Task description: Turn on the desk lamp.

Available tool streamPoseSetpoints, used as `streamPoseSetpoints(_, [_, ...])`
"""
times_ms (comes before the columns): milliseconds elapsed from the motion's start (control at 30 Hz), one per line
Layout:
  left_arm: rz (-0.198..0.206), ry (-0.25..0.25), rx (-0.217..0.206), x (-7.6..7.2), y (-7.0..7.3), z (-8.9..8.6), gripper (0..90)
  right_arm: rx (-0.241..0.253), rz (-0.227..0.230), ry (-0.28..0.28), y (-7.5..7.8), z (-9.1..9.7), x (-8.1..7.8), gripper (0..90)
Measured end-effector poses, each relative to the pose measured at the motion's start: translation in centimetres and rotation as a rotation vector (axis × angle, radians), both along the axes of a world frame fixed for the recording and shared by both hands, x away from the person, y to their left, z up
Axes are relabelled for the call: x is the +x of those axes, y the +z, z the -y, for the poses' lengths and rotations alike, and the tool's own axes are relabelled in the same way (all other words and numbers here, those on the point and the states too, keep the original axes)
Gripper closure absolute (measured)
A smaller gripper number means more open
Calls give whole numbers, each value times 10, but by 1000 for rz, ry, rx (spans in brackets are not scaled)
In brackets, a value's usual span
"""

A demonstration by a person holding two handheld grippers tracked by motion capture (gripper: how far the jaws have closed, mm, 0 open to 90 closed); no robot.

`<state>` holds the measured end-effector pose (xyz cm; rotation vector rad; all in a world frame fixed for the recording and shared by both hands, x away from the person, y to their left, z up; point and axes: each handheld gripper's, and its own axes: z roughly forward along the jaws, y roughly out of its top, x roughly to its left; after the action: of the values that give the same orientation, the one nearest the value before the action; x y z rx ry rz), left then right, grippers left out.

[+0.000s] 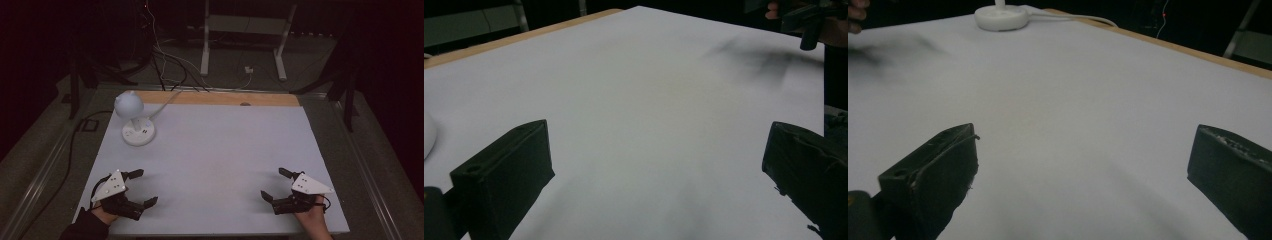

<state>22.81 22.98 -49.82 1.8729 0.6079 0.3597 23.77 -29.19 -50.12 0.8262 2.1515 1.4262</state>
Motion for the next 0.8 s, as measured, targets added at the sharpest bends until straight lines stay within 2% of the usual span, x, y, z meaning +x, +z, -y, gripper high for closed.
streamPoseSetpoints(333, [-11, -8, -14, 1, 1, 0, 3, -14, 1, 23, 0, -3, -1, 0])
streamPoseSetpoints(433, [-12, -12, -1, 0, 0, 1, 3, -16, 1, 16, 0, -3, -1, 0])
streamPoseSetpoints(533, [-7, -25, 7, -1, 0, 3, 3, -18, 28, 4, -1, -5, -3, 0])
streamPoseSetpoints(600, [-8, -30, 14, -1, 0, 3, 3, -8, 25, 4, -1, -5, -4, 0])
streamPoseSetpoints(700, [-12, -37, 26, -1, 0, 5, 3, -29, 34, 6, -1, -6, -5, 0])
streamPoseSetpoints(800, [-5, -45, 36, -2, 0, 6, 3, -23, 31, 7, -1, -6, -5, 0])
